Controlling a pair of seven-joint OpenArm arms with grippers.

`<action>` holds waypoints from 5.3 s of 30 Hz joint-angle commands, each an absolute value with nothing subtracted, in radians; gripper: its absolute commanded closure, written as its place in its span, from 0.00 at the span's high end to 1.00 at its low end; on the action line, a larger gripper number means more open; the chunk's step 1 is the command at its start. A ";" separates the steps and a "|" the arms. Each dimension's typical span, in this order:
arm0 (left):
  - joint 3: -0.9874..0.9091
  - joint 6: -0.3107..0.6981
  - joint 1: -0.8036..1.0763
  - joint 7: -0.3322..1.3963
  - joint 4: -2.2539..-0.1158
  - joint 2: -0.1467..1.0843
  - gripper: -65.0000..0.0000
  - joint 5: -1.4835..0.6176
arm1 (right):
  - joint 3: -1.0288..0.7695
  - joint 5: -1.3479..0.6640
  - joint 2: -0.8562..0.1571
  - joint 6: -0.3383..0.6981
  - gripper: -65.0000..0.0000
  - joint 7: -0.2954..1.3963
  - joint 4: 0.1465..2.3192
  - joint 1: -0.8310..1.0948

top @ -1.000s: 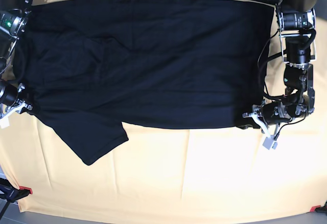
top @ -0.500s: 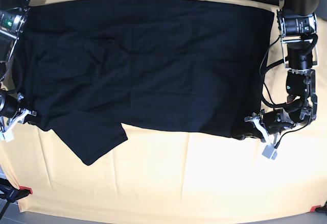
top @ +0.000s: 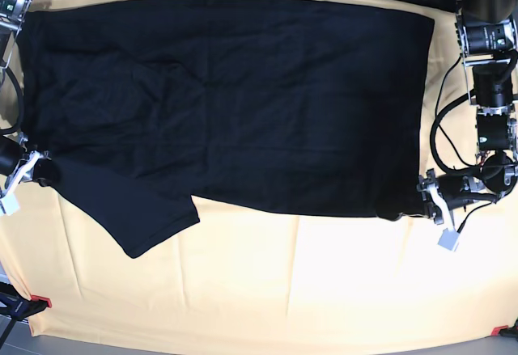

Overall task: Fold the T-shirt properly
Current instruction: 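Lift the grasped edge with both grippers and fold it over the shirt, then hold the folded edge with both grippers and pull it taut across the shirt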

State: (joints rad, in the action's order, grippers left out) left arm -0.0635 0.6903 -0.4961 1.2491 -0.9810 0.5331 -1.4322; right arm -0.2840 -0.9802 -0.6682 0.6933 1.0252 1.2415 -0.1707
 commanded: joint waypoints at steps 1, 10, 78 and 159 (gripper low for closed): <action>-0.068 0.698 -0.514 1.268 -1.013 0.552 0.00 -1.484 | -0.295 -0.998 -0.702 0.698 0.00 1.007 1.284 -0.170; -0.068 0.698 -0.424 1.336 -1.127 0.613 0.00 -1.484 | -0.295 -0.996 -0.761 0.698 0.00 1.019 1.425 -0.076; -0.067 0.629 -0.393 1.396 -1.245 0.748 0.00 -1.484 | -0.295 -0.916 -0.896 0.698 0.00 0.939 1.425 0.004; -0.066 0.698 -0.476 1.334 -1.144 0.782 0.00 -1.484 | -0.294 -0.727 -0.749 0.698 0.00 0.859 1.385 -0.130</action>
State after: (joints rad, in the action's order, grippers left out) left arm -0.0532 0.6930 -0.4492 1.3365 -1.1316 0.7509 -1.4765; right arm -0.2783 -0.7376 -0.7132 0.7105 0.8734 1.3739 -0.1112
